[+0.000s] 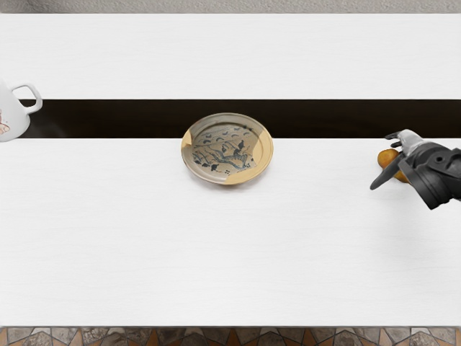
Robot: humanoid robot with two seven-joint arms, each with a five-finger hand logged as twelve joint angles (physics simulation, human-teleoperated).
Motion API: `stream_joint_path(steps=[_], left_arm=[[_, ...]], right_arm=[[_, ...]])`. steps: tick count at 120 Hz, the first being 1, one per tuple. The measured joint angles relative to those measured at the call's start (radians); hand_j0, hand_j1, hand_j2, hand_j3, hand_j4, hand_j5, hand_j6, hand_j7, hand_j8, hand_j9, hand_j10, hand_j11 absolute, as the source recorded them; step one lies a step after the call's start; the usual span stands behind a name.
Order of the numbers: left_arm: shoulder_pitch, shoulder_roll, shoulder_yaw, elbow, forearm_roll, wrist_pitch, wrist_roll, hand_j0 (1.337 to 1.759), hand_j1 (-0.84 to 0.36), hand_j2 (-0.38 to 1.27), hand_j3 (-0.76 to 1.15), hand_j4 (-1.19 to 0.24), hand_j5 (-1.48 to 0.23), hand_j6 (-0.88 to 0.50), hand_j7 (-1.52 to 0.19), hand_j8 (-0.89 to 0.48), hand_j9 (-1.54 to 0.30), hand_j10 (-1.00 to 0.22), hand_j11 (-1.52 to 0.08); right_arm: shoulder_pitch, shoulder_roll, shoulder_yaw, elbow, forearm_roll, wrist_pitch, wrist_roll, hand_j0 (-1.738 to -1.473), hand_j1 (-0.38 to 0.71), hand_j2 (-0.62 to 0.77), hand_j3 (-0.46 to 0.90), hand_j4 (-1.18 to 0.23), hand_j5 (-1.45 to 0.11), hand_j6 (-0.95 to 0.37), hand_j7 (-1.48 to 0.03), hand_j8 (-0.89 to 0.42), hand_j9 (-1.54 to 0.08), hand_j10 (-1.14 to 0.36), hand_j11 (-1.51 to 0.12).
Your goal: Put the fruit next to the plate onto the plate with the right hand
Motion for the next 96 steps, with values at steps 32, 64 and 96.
stream_joint_path(steps=[32, 64, 96], left_arm=[[0.0, 0.0, 0.0, 0.0, 0.0, 0.0, 0.0, 1.658, 0.35, 0.0, 0.0, 0.0, 0.0, 0.0, 0.0, 0.0, 0.0, 0.0, 0.0], [-0.001, 0.0, 0.0, 0.0, 0.0, 0.0, 0.0, 1.658, 0.35, 0.0, 0.0, 0.0, 0.0, 0.0, 0.0, 0.0, 0.0, 0.0, 0.0], [-0.001, 0.0, 0.0, 0.0, 0.0, 0.0, 0.0, 1.658, 0.35, 0.0, 0.0, 0.0, 0.0, 0.0, 0.0, 0.0, 0.0, 0.0, 0.0]], right_arm=[[-0.005, 0.003, 0.0, -0.036, -0.01, 0.0, 0.0, -1.658, -0.13, -0.04, 0.0, -0.19, -0.24, -0.19, -0.24, -0.19, -0.24, -0.19, -0.24], [-0.024, 0.03, 0.001, -0.093, -0.014, 0.0, 0.0, -1.658, -0.12, -0.04, 0.0, -0.19, -0.25, -0.19, -0.24, -0.19, -0.24, -0.19, -0.24], [-0.032, 0.064, 0.0, -0.13, -0.016, 0.0, 0.0, -1.658, -0.11, -0.04, 0.0, -0.2, -0.27, -0.21, -0.26, -0.21, -0.27, -0.21, -0.26]])
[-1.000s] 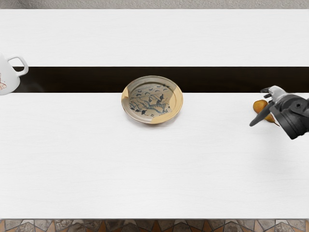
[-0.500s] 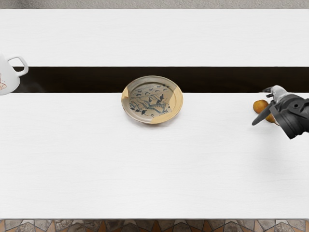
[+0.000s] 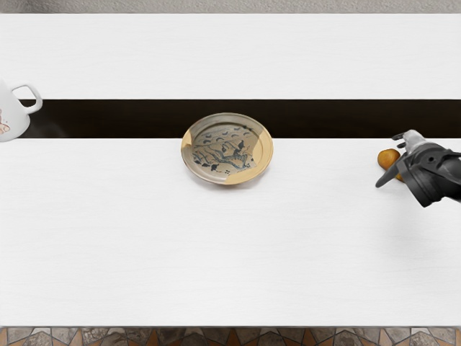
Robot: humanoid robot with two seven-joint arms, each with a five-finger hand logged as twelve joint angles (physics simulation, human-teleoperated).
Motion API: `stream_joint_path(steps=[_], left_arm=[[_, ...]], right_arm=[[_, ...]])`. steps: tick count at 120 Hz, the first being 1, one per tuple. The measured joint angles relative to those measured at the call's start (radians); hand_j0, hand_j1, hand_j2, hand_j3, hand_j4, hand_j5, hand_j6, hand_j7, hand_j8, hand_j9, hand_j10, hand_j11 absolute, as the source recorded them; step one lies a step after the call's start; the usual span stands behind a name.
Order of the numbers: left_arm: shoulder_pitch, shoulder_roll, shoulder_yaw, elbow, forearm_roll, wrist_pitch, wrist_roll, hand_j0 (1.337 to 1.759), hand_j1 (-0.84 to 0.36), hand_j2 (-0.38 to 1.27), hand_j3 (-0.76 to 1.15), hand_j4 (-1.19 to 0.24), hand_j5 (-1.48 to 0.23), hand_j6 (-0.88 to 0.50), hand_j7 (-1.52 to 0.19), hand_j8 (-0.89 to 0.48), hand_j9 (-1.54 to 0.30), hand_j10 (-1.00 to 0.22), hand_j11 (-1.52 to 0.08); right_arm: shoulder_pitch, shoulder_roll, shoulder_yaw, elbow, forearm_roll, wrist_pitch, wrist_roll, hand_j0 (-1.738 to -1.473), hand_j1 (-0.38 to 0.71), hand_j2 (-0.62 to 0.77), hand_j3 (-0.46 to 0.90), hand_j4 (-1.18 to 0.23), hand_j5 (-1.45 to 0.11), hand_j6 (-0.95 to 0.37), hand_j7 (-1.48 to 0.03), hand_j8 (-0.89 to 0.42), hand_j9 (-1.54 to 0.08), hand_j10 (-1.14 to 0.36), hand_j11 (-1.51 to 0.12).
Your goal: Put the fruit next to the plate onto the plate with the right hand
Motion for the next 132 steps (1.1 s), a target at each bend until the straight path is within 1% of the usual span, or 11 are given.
stream_joint_path(steps=[29, 52, 61, 100, 104, 107, 109, 115, 122, 124, 132], left_arm=[[0.0, 0.0, 0.0, 0.0, 0.0, 0.0, 0.0, 1.658, 0.35, 0.0, 0.0, 0.0, 0.0, 0.0, 0.0, 0.0, 0.0, 0.0, 0.0], [0.001, 0.0, 0.0, 0.0, 0.0, 0.0, 0.0, 1.658, 0.35, 0.0, 0.0, 0.0, 0.0, 0.0, 0.0, 0.0, 0.0, 0.0, 0.0], [0.001, 0.0, 0.0, 0.0, 0.0, 0.0, 0.0, 1.658, 0.35, 0.0, 0.0, 0.0, 0.0, 0.0, 0.0, 0.0, 0.0, 0.0, 0.0], [0.001, 0.0, 0.001, 0.0, -0.001, 0.0, 0.0, 1.658, 0.35, 0.0, 0.0, 0.0, 0.0, 0.0, 0.0, 0.0, 0.0, 0.0, 0.0], [0.001, 0.0, 0.001, 0.0, -0.001, 0.0, 0.0, 1.658, 0.35, 0.0, 0.0, 0.0, 0.0, 0.0, 0.0, 0.0, 0.0, 0.0, 0.0], [0.0, 0.0, 0.001, 0.0, -0.001, 0.0, 0.0, 1.658, 0.35, 0.0, 0.0, 0.0, 0.0, 0.0, 0.0, 0.0, 0.0, 0.0, 0.0], [0.001, 0.0, 0.001, 0.0, -0.001, 0.0, 0.0, 1.658, 0.35, 0.0, 0.0, 0.0, 0.0, 0.0, 0.0, 0.0, 0.0, 0.0, 0.0], [0.001, 0.0, 0.001, 0.0, -0.001, 0.0, 0.0, 1.658, 0.35, 0.0, 0.0, 0.0, 0.0, 0.0, 0.0, 0.0, 0.0, 0.0, 0.0], [0.0, 0.0, 0.001, 0.0, -0.001, 0.0, 0.0, 1.658, 0.35, 0.0, 0.0, 0.0, 0.0, 0.0, 0.0, 0.0, 0.0, 0.0, 0.0], [0.0, 0.0, 0.001, 0.0, -0.001, 0.0, 0.0, 1.658, 0.35, 0.0, 0.0, 0.0, 0.0, 0.0, 0.0, 0.0, 0.0, 0.0, 0.0], [0.001, 0.0, 0.001, 0.0, -0.001, 0.0, 0.0, 1.658, 0.35, 0.0, 0.0, 0.0, 0.0, 0.0, 0.0, 0.0, 0.0, 0.0, 0.0]], right_arm=[[-0.003, 0.004, -0.004, -0.002, -0.019, 0.0, 0.0, -1.658, -0.08, -0.04, 0.0, -0.22, -0.29, -0.22, -0.29, -0.22, -0.29, -0.22, -0.29], [-0.004, 0.005, -0.007, -0.002, -0.023, 0.0, 0.0, -1.658, 0.01, -0.06, 0.0, -0.3, -0.39, -0.3, -0.39, -0.3, -0.38, -0.26, -0.33], [-0.007, 0.005, -0.008, -0.002, -0.028, 0.001, 0.001, -1.658, 0.05, -0.07, 0.0, -0.34, -0.43, -0.34, -0.44, -0.29, -0.39, -0.22, -0.4], [-0.022, 0.005, -0.003, -0.015, -0.047, 0.005, 0.008, -1.658, 0.21, -0.09, 0.0, -0.5, -0.56, -0.47, -0.61, -0.11, -0.76, -0.06, -0.79], [-0.024, 0.006, -0.002, -0.017, -0.051, 0.007, 0.01, -1.658, 0.23, -0.1, 0.0, -0.51, -0.58, -0.48, -0.62, -0.16, -0.7, -0.06, -0.83], [-0.025, 0.006, -0.001, -0.02, -0.053, 0.008, 0.01, -1.658, 0.24, -0.1, 0.0, -0.52, -0.58, -0.49, -0.64, -0.13, -0.81, -0.08, -0.82], [-0.026, 0.006, 0.0, -0.021, -0.053, 0.008, 0.011, -1.658, 0.24, -0.1, 0.0, -0.53, -0.59, -0.49, -0.64, -0.16, -0.74, -0.06, -0.88], [-0.028, 0.006, 0.001, -0.024, -0.055, 0.008, 0.012, -1.658, 0.26, -0.08, 0.0, -0.55, -0.61, -0.49, -0.66, -0.15, -0.85, -0.07, -0.89], [-0.029, 0.006, 0.001, -0.026, -0.057, 0.009, 0.013, -1.658, 0.28, -0.05, 0.0, -0.56, -0.63, -0.47, -0.69, -0.16, -0.81, -0.09, -0.86], [-0.03, 0.006, 0.002, -0.026, -0.057, 0.008, 0.012, -1.657, 0.29, -0.04, 0.0, -0.56, -0.64, -0.47, -0.7, -0.14, -0.89, -0.07, -0.92], [-0.031, 0.006, 0.002, -0.028, -0.059, 0.009, 0.012, -1.656, 0.31, 0.0, 0.0, -0.54, -0.67, -0.46, -0.73, -0.14, -0.89, -0.07, -0.93]])
